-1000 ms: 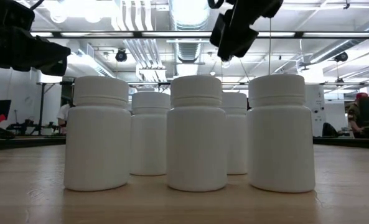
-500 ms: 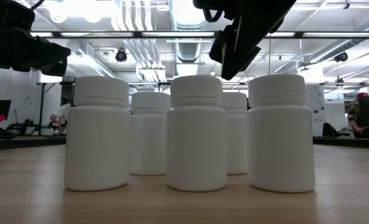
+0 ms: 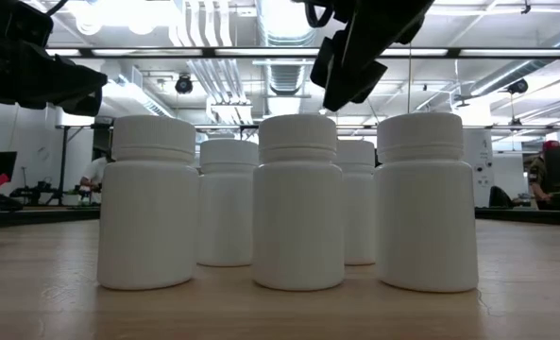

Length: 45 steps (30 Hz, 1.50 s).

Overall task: Pick and place pill bottles into a basket
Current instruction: Put the white pill bottle into the blue bin

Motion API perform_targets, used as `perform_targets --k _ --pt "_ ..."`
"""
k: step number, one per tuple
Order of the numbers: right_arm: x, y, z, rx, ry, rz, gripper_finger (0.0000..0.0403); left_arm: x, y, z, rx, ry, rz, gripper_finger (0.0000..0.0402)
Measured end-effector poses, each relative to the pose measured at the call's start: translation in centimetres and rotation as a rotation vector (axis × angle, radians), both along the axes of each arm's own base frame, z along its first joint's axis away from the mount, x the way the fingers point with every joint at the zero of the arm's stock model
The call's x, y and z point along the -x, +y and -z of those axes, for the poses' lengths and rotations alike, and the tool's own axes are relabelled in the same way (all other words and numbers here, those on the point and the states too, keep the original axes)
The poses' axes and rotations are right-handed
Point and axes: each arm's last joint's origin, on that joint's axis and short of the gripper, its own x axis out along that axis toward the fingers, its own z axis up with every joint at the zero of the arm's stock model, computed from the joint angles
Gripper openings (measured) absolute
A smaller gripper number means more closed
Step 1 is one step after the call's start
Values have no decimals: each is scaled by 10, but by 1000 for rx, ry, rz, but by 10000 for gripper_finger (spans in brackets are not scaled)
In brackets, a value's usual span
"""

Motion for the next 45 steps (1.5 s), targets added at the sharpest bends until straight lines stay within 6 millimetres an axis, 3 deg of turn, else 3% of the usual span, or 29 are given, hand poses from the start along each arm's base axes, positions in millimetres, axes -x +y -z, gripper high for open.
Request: perform_targets --k 14,24,32,45 --pt "4 6 1 4 23 6 272 0 0 1 -2 7 0 0" --pt "7 5 0 44 68 57 253 0 0 1 -2 6 0 0" --pt "-2 12 -5 70 100 52 246 0 0 1 -3 9 0 0" --pt "-16 17 24 161 222 39 246 -2 0 3 -10 33 0 0"
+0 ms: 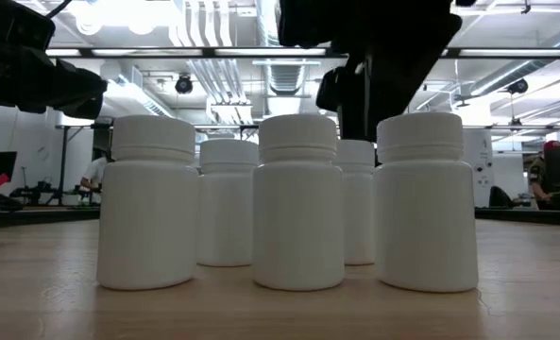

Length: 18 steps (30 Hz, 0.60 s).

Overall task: Pick and place pill bottles into a basket
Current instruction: Put the white pill bottle into the blue bin

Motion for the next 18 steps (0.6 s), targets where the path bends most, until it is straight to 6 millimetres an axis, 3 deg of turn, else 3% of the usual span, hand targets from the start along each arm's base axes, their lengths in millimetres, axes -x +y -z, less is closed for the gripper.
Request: perform_targets --k 18 --pt "-3 1 -6 -7 -18 7 246 0 0 0 -1 4 0 0"
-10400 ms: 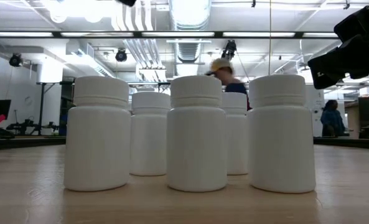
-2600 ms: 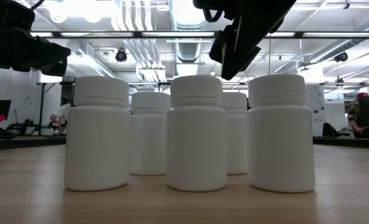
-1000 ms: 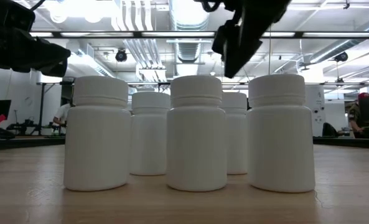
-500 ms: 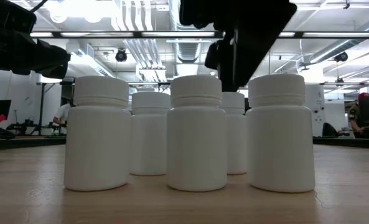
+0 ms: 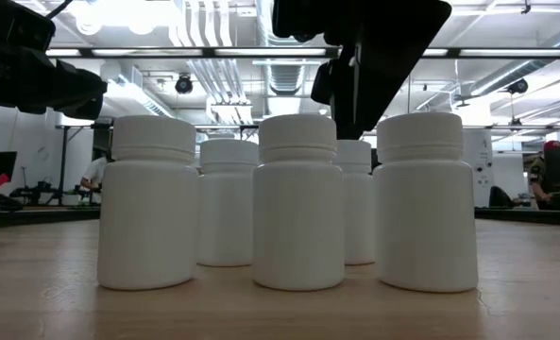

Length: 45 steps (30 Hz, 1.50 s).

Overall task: Pick and place pill bottles into a basket
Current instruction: Put the white pill bottle into the blue bin

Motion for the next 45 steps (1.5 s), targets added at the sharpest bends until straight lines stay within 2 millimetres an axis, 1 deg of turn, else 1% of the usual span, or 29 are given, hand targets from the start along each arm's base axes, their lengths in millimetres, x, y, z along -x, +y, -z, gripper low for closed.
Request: perform_targets --k 9,18,20,24,27,36,40,45 --pt "0 1 0 6 -4 12 246 0 0 0 0 0 0 0" --pt "1 9 -3 -25 -12 -2 246 0 0 0 0 0 0 0" --pt "0 11 -7 -32 -24 -7 246 0 0 0 0 0 0 0" --pt "-4 15 -23 -31 -62 -22 246 0 0 0 0 0 0 0" --pt "-4 14 -27 2 -69 -24 246 0 0 0 0 0 0 0" --pt "-2 13 -22 31 -39 -13 246 0 0 0 0 0 0 0" --pt "-4 13 -16 40 -26 -15 246 0 0 0 0 0 0 0" --pt "-6 14 -16 36 -43 -22 246 0 0 0 0 0 0 0"
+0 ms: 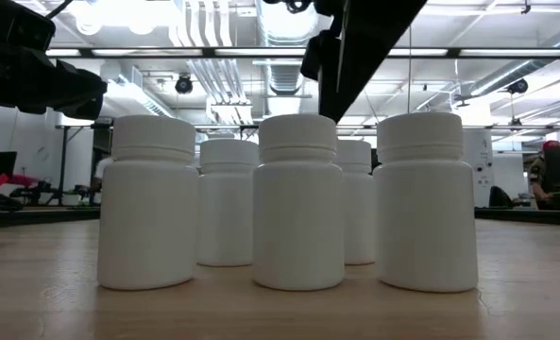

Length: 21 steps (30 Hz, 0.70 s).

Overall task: Pick and place pill bottles into a basket
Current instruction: Put the white pill bottle into the blue bin

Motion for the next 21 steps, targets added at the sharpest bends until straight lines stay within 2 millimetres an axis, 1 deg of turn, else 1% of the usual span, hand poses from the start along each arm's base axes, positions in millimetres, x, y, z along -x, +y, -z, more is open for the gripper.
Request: perform_targets --k 7,10,15,21 --pt "-1 0 1 0 -6 -5 246 0 0 1 -2 6 0 0" --pt "-2 0 5 2 4 -8 246 0 0 1 -1 6 0 0" --pt "-5 2 18 3 36 -21 246 0 0 0 -1 5 0 0" --pt "-7 3 25 -5 56 -27 246 0 0 1 -2 8 0 0"
